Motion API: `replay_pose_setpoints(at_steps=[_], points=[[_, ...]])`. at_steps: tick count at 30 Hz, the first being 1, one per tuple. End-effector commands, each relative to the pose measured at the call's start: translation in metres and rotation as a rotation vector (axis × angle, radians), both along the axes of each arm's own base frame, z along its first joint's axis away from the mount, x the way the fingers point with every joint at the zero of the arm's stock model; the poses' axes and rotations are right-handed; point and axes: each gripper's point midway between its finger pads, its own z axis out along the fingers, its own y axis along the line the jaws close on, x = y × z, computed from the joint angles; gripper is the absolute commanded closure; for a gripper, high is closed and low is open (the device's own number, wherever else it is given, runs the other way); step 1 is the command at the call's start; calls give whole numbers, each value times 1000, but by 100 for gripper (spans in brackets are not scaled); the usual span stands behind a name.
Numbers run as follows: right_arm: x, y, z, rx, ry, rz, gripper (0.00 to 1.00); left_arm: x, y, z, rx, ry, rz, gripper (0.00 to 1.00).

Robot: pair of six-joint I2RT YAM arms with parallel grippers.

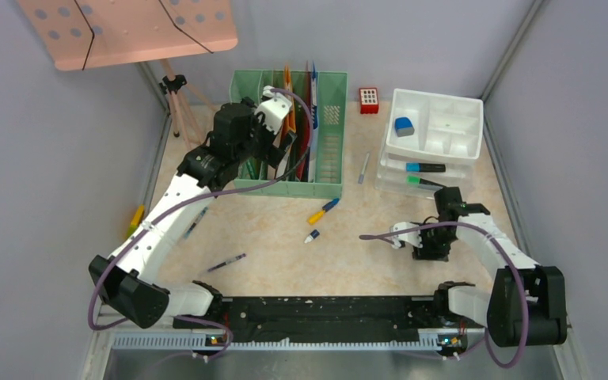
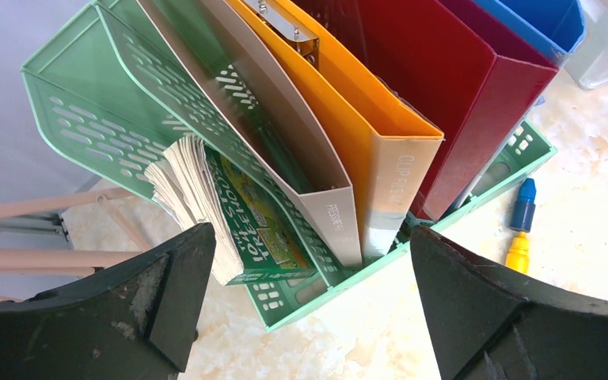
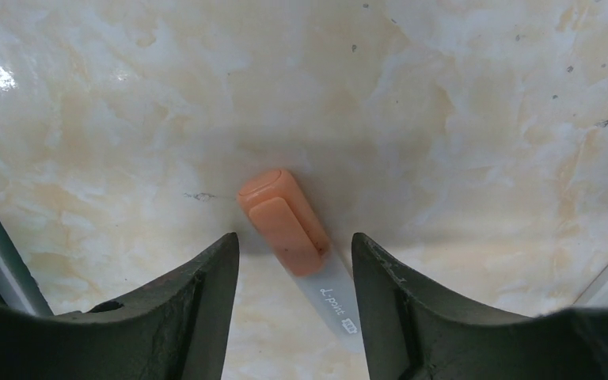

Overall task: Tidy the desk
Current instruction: Pick up the stationery from the center of the board.

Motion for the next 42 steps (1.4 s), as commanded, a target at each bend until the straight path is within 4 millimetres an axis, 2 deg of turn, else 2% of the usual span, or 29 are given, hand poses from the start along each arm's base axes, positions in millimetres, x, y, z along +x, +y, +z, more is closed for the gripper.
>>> replay_pose_setpoints(at_steps=[1,12,18,20,24,29,34,38,42], points=[[0,2,-2,-8,3,5,49,7,-4,18,-40,-56,-5,1],[-8,15,-3,25,57,-11,68,5,3,21,-30,-67,13,1],[1,39,24,135,75,-52,82,-1,9,10,-21,-50,20,1],[4,47,34,172,77,-64,92,-2,11,9,-19,-48,22,2],[8,61,51,238,88,-81,94,-5,13,13,-24,-55,19,1],[16,83,92,350,97,-112,94,-10,15,23,-29,-67,12,2],[31,105,154,475,65,-153,93,-13,15,26,-33,-67,7,1],[43,111,195,526,12,-192,93,-14,15,28,-37,-68,2,1],[65,104,230,503,-94,-237,94,-14,13,31,-43,-72,-4,1]])
